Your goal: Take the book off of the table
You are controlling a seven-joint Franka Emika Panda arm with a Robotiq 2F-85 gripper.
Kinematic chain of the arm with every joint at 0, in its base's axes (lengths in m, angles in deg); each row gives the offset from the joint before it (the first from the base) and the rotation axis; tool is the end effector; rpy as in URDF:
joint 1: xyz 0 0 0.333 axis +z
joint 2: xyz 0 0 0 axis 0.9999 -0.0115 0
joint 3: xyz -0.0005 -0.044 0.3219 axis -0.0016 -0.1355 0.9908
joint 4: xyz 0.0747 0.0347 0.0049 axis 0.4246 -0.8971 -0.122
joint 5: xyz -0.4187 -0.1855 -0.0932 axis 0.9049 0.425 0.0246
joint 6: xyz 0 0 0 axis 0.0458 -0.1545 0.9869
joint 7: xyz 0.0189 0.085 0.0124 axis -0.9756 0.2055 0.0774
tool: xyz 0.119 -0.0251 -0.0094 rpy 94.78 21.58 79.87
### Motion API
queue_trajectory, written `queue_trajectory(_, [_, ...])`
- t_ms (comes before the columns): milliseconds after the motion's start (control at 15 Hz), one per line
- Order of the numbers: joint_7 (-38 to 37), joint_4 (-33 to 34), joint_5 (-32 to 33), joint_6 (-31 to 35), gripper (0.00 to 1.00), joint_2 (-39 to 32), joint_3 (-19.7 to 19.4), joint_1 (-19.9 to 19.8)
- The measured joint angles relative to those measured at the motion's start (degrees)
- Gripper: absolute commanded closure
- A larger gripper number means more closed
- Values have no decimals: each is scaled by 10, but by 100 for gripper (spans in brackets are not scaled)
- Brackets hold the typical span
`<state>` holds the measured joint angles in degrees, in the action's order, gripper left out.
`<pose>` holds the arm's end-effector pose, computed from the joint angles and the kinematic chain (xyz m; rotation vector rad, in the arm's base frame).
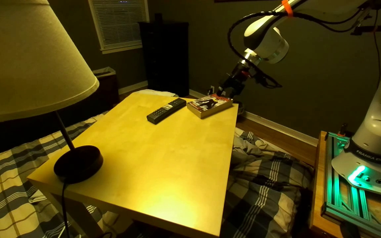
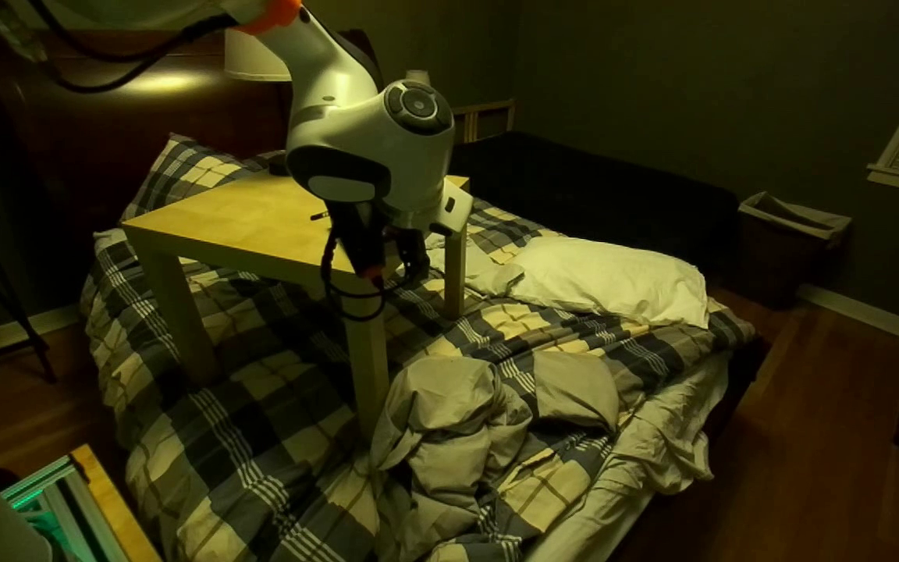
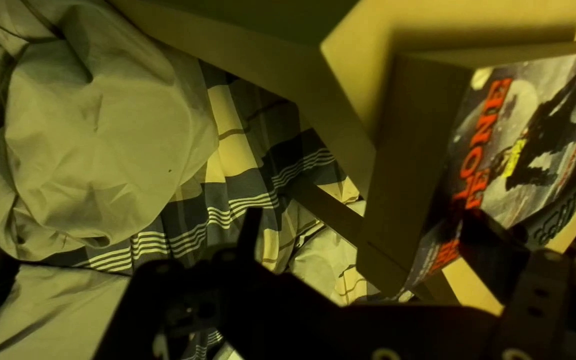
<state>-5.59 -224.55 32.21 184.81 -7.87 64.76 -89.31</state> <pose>0.5654 -0.0011 0.2742 -2.5376 0.4598 -0.3775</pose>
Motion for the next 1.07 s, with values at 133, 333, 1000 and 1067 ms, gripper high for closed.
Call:
queue_trajectory(133, [24,0,-37,-8,0,7,-1,0])
queue_trajectory(333, [86,1,-124,-45,0,11,-3,0])
queue_trajectory(1000, [264,-2,-316,-62,0,-38,-7,-1])
queue_trajectory(1067, [278,-2,-336,-63,0,-42,-7,-1])
